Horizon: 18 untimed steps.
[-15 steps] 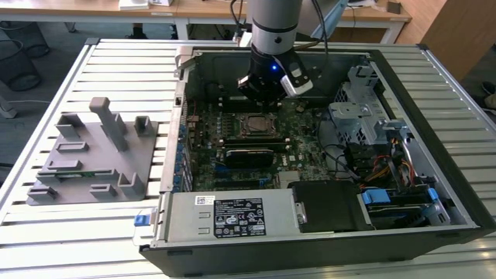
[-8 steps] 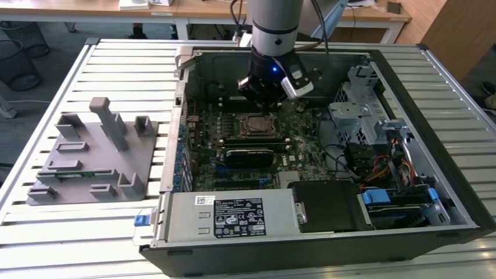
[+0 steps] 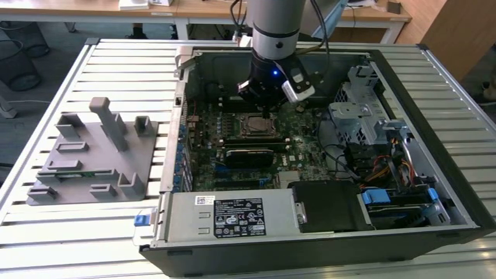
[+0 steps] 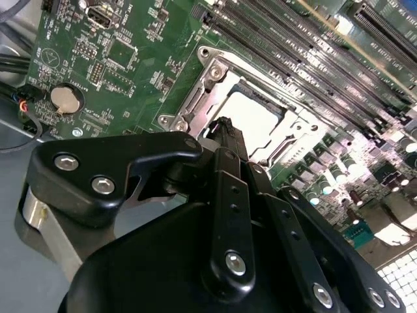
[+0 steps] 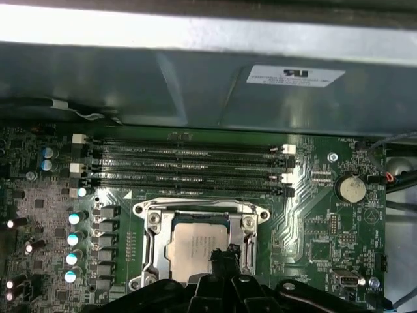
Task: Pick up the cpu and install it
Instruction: 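Install the second cpu locking lever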
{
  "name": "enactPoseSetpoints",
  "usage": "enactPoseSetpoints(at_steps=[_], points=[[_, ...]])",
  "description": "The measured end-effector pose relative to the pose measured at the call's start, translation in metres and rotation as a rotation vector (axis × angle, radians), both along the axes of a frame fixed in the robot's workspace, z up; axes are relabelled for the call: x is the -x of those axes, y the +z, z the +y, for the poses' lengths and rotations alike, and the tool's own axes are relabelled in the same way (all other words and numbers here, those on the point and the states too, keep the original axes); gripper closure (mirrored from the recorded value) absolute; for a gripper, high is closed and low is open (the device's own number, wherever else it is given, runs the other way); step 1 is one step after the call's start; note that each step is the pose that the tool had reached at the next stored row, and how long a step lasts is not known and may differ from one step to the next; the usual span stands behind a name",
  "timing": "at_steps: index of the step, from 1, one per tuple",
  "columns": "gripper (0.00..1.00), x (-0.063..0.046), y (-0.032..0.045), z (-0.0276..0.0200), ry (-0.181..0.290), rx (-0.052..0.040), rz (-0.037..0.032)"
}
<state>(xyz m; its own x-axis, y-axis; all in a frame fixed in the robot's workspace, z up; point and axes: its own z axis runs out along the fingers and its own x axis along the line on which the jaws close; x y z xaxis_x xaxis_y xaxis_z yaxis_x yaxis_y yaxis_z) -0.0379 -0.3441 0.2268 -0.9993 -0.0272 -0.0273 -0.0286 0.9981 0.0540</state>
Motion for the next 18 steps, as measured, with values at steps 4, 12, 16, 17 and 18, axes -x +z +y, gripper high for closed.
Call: enactPoseSetpoints(at_steps=[4, 12, 16, 17, 18], points=[[0.89, 0.0, 0.0022, -0.0012, 0.0, 0.0, 0.0], [0.89, 0.0, 0.0078, -0.006, 0.0, -0.0001, -0.0001], [0.89, 0.0, 0.0078, -0.0156, 0.0, -0.0002, 0.0], [0.89, 0.0, 0.0078, -0.0179, 0.0, -0.0001, 0.0], [0.89, 0.0, 0.0079, -0.0199, 0.0, 0.0, 0.0001]])
